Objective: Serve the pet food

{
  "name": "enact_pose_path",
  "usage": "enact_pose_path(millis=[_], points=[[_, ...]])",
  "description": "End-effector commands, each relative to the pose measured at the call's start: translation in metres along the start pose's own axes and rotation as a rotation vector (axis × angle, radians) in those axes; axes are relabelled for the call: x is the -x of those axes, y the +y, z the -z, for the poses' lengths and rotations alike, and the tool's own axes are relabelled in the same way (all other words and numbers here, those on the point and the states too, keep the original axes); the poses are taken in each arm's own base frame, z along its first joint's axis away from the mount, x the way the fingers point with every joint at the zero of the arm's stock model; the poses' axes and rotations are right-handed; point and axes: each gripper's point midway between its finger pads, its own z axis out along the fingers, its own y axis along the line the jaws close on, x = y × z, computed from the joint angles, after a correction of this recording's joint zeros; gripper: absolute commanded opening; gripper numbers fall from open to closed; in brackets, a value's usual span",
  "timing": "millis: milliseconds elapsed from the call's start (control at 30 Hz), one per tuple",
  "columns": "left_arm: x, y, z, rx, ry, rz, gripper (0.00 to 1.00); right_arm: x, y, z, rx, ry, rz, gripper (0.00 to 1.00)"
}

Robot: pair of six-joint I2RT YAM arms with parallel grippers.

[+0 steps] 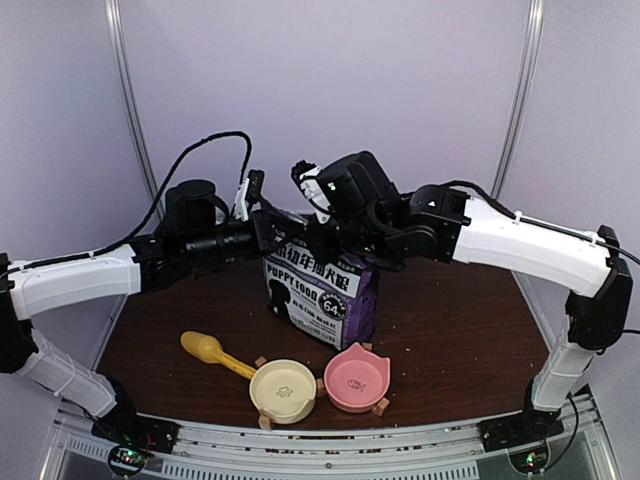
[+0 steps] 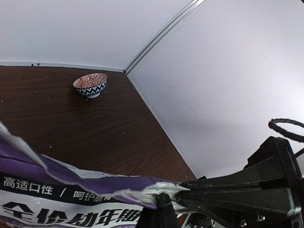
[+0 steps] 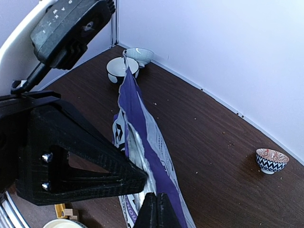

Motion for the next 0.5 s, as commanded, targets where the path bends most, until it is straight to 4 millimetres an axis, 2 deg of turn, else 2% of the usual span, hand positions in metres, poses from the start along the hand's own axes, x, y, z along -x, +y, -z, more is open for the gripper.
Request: enact_pose_path(millis=[0,233,467], points=[[0.0011,0.0306,0.0089,0.146,-0.005,-0.011,0.00,0.0178,-0.0353,0.0114,-0.151,-0.048,-0.042,0.00],[0.0002,0.0322,0.0103,0.156,-0.001,-0.009,0.00,0.0190,-0.0374,0.0114,-0.161,-0.045,-0.050,0.00],[0.0078,0.0248,0.0155,0.148,-0.019,-0.028,0.00,0.0204,-0.0365,0.0116,-0.153,-0.044,-0.056,0.00]])
